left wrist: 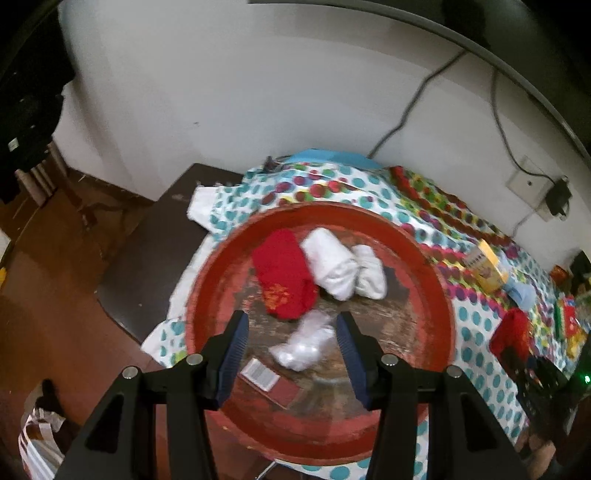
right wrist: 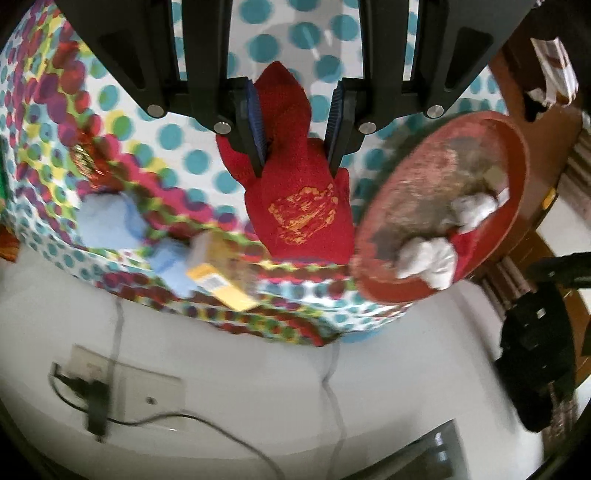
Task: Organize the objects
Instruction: 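Carry the red pouch with the right gripper onto the tray and release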
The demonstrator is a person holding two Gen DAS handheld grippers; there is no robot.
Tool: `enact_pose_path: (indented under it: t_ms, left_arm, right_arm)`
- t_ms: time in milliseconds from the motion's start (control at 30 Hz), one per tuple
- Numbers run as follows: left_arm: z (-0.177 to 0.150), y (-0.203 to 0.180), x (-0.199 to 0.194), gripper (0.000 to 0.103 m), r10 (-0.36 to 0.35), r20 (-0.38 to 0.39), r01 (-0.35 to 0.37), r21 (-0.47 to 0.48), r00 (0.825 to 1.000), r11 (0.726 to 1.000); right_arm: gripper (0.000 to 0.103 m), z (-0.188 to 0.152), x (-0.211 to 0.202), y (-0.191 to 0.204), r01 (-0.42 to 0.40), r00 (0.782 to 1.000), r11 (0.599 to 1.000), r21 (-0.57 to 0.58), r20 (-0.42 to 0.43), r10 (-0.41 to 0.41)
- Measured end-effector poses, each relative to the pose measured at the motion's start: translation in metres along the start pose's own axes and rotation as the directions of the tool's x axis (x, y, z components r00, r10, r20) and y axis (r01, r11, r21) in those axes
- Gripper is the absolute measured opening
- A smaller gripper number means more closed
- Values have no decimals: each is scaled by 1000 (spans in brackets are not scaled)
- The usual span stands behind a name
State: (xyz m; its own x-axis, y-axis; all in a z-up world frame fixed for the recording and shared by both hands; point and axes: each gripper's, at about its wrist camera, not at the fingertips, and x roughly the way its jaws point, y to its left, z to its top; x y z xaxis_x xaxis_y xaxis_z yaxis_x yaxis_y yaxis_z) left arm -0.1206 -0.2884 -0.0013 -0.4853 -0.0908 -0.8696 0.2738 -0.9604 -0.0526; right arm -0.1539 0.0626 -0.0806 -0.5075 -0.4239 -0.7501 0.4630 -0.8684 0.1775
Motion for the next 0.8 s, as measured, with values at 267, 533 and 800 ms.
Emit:
enact_pose_path:
  t_ms: [267,533,800]
  left_arm:
    - [2,27,0,51,26,-1,-26,-57,1000,998]
    - [4,51,-1,51,33,-1,-33,-110,999,993]
    - [5,76,-2,51,55,-4,-55,-165,998,985]
  right_arm:
    - [28,15,13,48,-79,997,991,-107,-29,76]
    - [29,14,33,89,-126,990,977,-175,-90,111]
    - [29,33,63,93,-137,985,968,-209,-132,111]
